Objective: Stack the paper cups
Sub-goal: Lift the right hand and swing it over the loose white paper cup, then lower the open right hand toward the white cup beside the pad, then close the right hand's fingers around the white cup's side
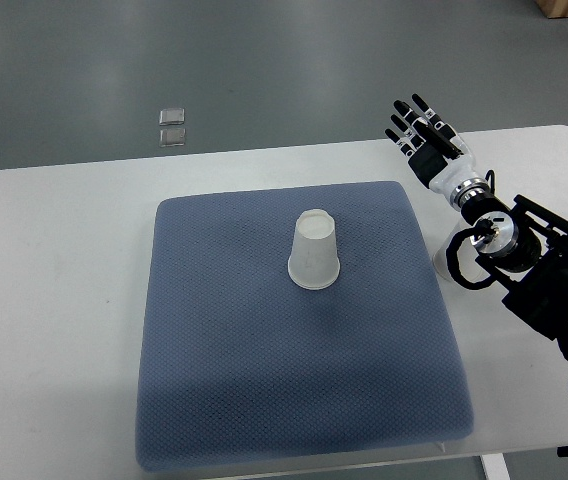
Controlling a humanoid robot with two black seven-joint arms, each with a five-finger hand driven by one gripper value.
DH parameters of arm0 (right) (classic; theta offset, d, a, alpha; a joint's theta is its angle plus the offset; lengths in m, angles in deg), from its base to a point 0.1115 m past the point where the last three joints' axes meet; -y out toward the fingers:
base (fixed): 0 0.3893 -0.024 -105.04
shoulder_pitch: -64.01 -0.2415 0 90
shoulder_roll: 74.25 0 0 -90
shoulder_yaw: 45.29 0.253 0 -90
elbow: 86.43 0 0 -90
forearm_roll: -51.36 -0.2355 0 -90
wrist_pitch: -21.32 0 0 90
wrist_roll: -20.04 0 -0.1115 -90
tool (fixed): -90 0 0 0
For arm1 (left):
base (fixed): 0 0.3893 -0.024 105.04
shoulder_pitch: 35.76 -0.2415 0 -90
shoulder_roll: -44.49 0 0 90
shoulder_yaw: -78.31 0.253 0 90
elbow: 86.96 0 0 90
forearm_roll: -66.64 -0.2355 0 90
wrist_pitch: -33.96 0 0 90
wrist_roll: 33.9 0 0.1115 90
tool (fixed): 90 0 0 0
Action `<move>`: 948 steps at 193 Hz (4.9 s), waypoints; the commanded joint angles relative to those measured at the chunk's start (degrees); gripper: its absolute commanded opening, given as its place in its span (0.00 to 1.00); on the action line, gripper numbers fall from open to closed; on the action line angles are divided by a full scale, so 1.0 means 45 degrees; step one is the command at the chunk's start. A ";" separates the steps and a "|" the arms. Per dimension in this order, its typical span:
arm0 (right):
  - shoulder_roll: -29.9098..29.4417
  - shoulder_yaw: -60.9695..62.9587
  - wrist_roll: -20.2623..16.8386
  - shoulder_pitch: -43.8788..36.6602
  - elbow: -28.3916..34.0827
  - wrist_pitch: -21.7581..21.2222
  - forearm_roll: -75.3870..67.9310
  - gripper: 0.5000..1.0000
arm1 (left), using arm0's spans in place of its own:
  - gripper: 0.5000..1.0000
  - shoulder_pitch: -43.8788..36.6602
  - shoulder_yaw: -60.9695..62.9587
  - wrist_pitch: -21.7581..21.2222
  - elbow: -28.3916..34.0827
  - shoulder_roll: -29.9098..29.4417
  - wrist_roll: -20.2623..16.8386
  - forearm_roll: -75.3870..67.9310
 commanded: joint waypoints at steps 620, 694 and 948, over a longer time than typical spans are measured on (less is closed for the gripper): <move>0.2577 -2.4512 -0.3887 -1.4063 0.8420 0.0778 0.5898 0.85 | 1.00 0.0098 0.0132 0.0488 -0.0371 0.0000 0.0000 -0.0012; 0.2167 -2.4531 -0.3887 -1.2852 0.8380 0.2223 0.5625 0.85 | 1.00 0.0098 0.0132 0.0488 -0.0351 0.0000 0.0000 -0.0012; 0.1933 -2.4707 -0.3848 -1.1699 0.7599 0.2692 0.5722 0.25 | 1.00 0.0039 0.0113 0.0468 -0.0351 0.0000 0.0000 -0.0012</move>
